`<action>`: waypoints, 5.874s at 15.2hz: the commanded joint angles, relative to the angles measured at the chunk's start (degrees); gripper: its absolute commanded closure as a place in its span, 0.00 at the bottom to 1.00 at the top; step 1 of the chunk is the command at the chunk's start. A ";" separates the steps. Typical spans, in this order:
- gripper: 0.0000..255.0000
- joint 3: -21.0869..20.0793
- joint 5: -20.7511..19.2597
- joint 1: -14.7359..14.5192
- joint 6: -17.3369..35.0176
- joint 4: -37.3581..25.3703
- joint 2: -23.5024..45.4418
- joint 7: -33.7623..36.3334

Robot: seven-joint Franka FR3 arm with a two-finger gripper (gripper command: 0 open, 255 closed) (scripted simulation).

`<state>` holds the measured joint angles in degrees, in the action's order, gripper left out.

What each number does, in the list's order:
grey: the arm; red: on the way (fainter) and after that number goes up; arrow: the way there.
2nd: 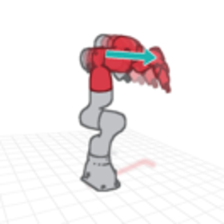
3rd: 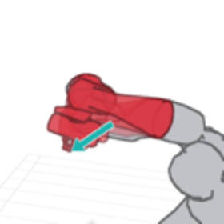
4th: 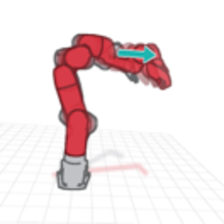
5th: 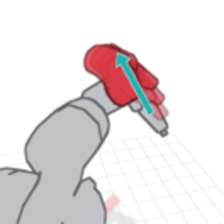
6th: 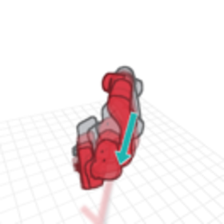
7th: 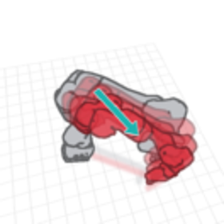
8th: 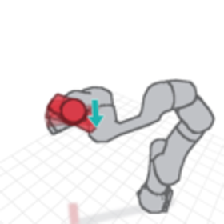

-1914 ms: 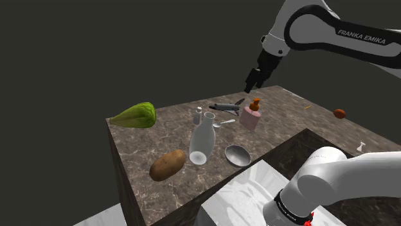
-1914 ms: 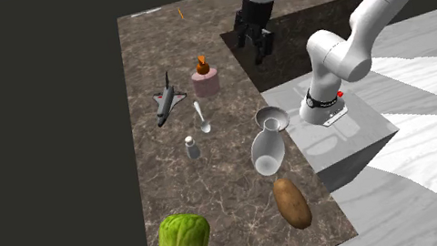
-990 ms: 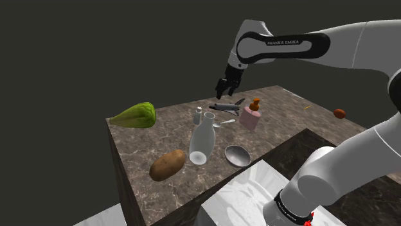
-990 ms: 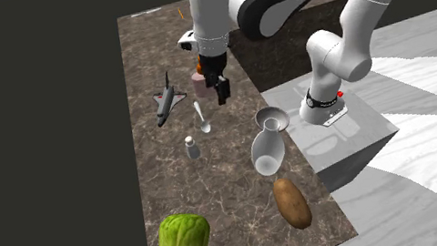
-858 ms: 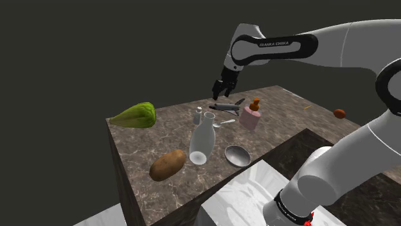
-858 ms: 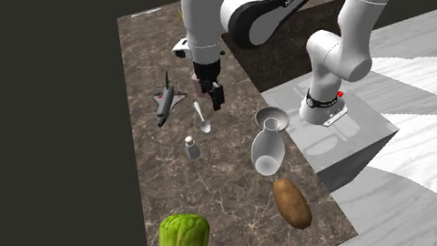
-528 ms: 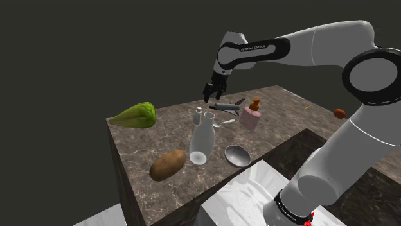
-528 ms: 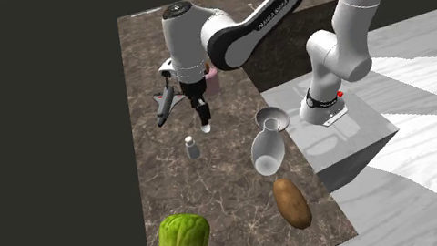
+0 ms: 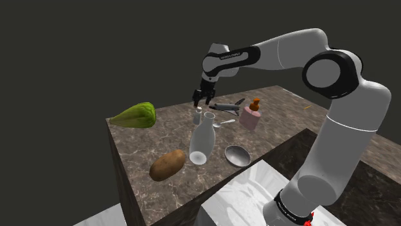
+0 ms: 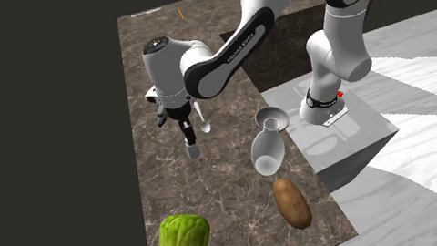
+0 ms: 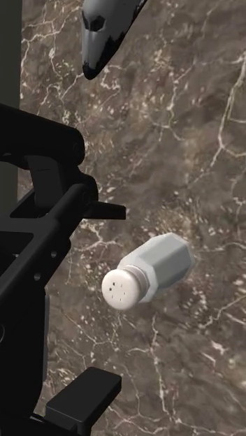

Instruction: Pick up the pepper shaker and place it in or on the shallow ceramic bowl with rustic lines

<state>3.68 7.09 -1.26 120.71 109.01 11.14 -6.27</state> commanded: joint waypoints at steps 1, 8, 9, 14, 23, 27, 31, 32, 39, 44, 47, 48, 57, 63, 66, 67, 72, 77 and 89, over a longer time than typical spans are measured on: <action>0.00 -0.07 0.21 -0.02 1.35 0.57 0.81 -0.13; 0.00 -0.24 0.54 -0.14 4.46 2.10 2.38 -0.34; 0.00 -0.24 0.54 -0.14 4.46 2.10 2.38 -0.34; 1.00 -0.24 0.54 -0.14 4.45 2.11 2.37 -0.34; 1.00 -0.24 0.54 -0.14 4.46 2.10 2.38 -0.34; 1.00 -0.16 0.23 -0.16 1.74 0.71 1.03 0.05; 1.00 -0.10 -0.05 -0.16 -1.02 -0.89 -0.15 0.42; 1.00 -0.08 -0.11 -0.16 -1.72 -1.32 -0.42 0.51; 1.00 0.00 -0.50 -0.15 -6.67 -4.73 -2.00 1.10; 1.00 0.04 -0.71 -0.13 -10.29 -7.57 -2.79 1.48; 1.00 0.06 -0.79 -0.12 -11.81 -8.85 -3.04 1.64; 1.00 0.03 -0.94 -0.22 -11.30 -5.96 -5.43 1.75; 1.00 -0.68 -2.15 -0.62 -10.23 15.93 -26.43 3.26; 1.00 -1.46 -2.57 -0.53 -13.13 27.26 -40.76 4.49; 1.00 -1.88 -2.63 -0.48 -15.75 32.05 -48.22 5.15; 1.00 -2.02 -2.63 -0.47 -16.81 33.51 -50.76 5.38; 1.00 -2.81 -2.39 -0.52 -24.45 40.36 -65.34 6.77; 1.00 -2.85 -2.32 -0.49 -20.87 44.46 -65.84 6.46; 1.00 -2.93 -2.04 -0.52 -11.47 53.54 -65.48 5.68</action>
<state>0.77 5.00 -1.76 108.33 161.84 -54.51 -0.53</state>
